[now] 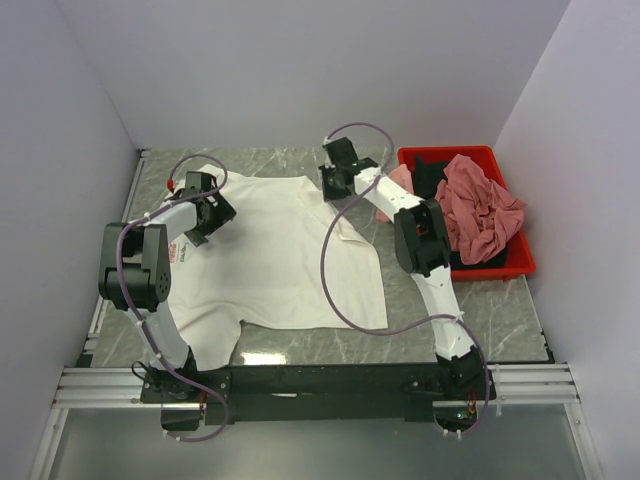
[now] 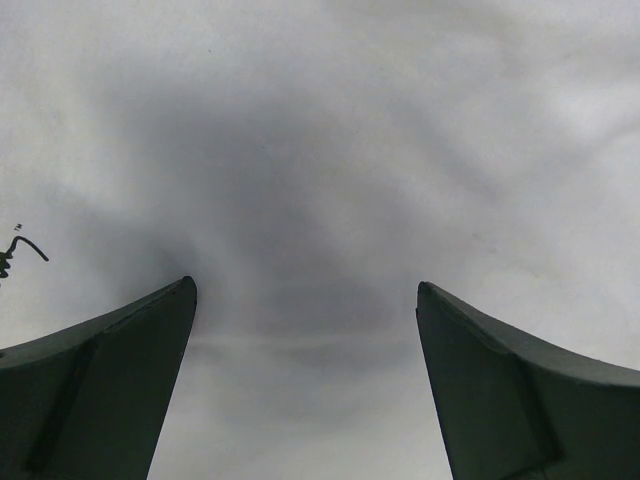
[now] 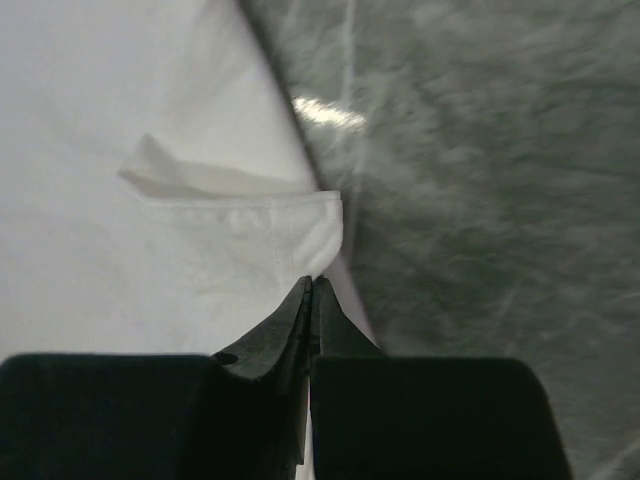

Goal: Fold and stack the t-shirts
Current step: Flatten the tshirt out

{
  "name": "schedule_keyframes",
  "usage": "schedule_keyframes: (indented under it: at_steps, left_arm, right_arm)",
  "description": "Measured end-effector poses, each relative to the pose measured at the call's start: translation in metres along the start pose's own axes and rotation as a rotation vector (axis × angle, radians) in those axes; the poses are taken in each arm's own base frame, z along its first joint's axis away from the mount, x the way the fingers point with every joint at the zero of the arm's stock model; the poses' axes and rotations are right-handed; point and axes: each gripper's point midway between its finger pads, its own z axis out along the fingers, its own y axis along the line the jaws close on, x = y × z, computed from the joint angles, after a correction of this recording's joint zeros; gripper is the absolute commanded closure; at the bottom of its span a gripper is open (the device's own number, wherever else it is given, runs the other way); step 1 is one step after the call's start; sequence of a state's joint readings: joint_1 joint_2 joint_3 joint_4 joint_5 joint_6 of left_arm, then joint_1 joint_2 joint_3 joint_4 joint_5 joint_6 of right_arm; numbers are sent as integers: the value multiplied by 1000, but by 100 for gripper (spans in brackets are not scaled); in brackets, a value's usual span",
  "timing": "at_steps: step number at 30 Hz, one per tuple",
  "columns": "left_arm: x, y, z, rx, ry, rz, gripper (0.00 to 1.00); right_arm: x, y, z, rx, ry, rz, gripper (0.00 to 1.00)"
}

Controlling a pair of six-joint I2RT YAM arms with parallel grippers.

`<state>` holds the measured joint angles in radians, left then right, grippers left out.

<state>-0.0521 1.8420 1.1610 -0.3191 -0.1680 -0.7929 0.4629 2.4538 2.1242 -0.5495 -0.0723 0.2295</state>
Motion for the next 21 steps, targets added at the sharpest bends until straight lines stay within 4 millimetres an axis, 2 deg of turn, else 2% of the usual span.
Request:
schedule_keyframes:
  at_steps: [4, 11, 17, 19, 20, 21]
  left_arm:
    - [0, -1, 0, 3, 6, 7, 1]
    - [-2, -7, 4, 18, 13, 18, 1]
    - [-4, -10, 5, 23, 12, 21, 1]
    - [-4, -11, 5, 25, 12, 21, 1]
    - [-4, -11, 5, 26, 13, 21, 0]
    - [-5, -12, 5, 29, 13, 21, 1]
  right_arm:
    - [-20, -33, -5, 46, -42, 9, 100]
    - [-73, -86, -26, 123, -168, 21, 100]
    - [-86, -119, -18, 192, -211, 69, 100]
    - [-82, -129, -13, 223, -206, 97, 100]
    - [-79, -132, -12, 235, -201, 105, 78]
    - [-76, -134, -11, 249, -200, 120, 67]
